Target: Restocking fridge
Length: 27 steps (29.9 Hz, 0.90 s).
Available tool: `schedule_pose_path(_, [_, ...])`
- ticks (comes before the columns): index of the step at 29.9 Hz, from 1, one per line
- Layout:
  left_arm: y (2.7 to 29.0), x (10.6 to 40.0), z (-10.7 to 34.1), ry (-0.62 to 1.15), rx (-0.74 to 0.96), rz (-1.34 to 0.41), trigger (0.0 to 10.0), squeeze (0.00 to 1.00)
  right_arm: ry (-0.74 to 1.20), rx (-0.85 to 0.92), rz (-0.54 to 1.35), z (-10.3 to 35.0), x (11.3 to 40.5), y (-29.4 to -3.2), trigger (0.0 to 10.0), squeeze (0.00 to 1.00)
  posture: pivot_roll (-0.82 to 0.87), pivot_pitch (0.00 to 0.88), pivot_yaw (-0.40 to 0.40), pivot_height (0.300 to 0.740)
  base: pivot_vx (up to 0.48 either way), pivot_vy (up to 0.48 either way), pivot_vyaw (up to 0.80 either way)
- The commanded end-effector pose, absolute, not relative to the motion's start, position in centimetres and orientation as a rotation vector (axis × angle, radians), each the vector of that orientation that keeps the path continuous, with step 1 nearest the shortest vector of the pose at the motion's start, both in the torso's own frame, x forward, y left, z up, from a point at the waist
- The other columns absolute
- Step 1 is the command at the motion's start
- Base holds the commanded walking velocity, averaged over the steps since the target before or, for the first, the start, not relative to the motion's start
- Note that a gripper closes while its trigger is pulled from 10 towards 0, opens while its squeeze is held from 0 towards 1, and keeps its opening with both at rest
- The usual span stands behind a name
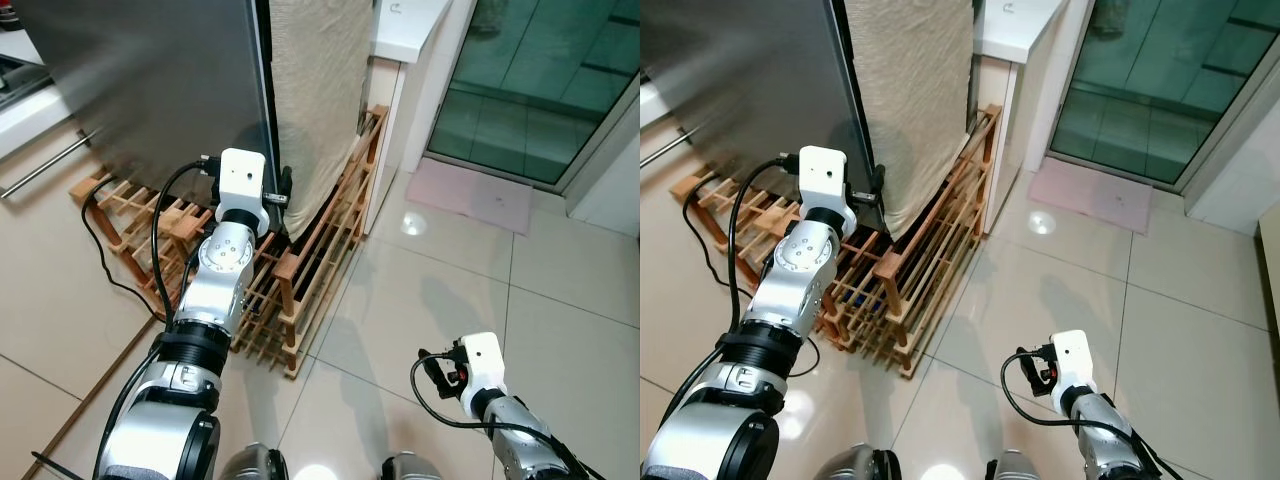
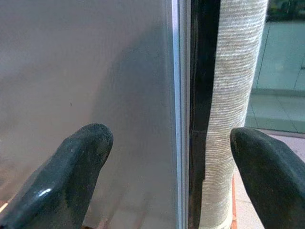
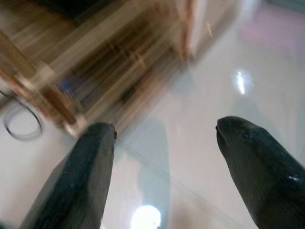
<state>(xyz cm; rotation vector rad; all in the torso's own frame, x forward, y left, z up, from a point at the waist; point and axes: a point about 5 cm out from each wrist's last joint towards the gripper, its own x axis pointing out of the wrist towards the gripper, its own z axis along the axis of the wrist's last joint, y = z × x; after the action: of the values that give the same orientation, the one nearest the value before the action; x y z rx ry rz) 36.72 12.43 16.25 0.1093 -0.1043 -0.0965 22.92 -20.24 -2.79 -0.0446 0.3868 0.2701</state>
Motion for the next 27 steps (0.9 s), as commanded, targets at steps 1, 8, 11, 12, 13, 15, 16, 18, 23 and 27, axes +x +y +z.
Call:
schedule_pose_path(1, [12.1,36.6,16.6,-0.110,0.103,-0.107,10.0,0.00,0.262,-0.057,0.304,-1.3,23.5,-20.3,10.0,0.10,-0.15,0.065,0.023,0.711,0.000,0.000,0.00])
schedule_pose_path(8, [11.3,36.2,17.1,-0.121,0.076,-0.143,10.0,0.00,0.005,-0.086,0.373,4.5,24.9,-19.8,10.0,0.10,-0.15,0.064,0.024,0.711,0.000,0.000,0.00])
schedule_pose_path(11, [10.7,35.7,16.4,-0.096,0.063,-0.168,10.0,0.00,-0.079,-0.081,0.394,7.8,25.0,-18.3,10.0,0.10,-0.15,0.063,0.025,0.711,0.000,0.000,0.00])
schedule_pose_path(12, [10.3,35.6,16.1,-0.085,0.056,-0.179,10.0,0.00,-0.106,-0.072,0.401,8.8,25.2,-17.5,10.0,0.09,-0.15,0.063,0.025,0.711,0.000,0.000,0.00])
schedule_pose_path(13, [10.1,35.4,15.9,-0.078,0.050,-0.186,10.0,0.00,-0.122,-0.065,0.407,9.4,25.2,-16.9,10.0,0.09,-0.15,0.063,0.025,0.711,0.000,0.000,0.00])
schedule_pose_path(15, [9.7,35.3,15.7,-0.073,0.042,-0.201,10.0,0.00,-0.141,-0.057,0.420,10.3,25.2,-16.1,10.0,0.09,-0.15,0.062,0.026,0.711,0.000,0.000,0.00])
schedule_pose_path(16, [9.1,35.1,15.9,-0.075,0.034,-0.223,10.0,0.00,-0.141,-0.051,0.428,10.6,25.1,-15.5,10.0,0.10,-0.15,0.061,0.026,0.711,0.000,0.000,0.00])
schedule_pose_path(18, [8.8,34.9,16.0,-0.078,0.032,-0.234,10.0,0.00,-0.135,-0.049,0.430,10.7,25.0,-15.3,10.0,0.09,-0.15,0.060,0.026,0.711,0.000,0.000,0.00])
schedule_pose_path(23, [8.2,34.8,16.5,-0.094,0.035,-0.248,10.0,0.00,-0.092,-0.044,0.437,11.0,24.5,-14.9,10.0,0.10,-0.14,0.061,0.023,0.711,0.000,0.000,0.00])
schedule_pose_path(27, [8.2,35.1,16.7,-0.101,0.039,-0.241,10.0,0.00,-0.065,-0.041,0.434,11.3,24.3,-14.8,10.0,0.09,-0.14,0.061,0.020,0.711,0.000,0.000,0.00])
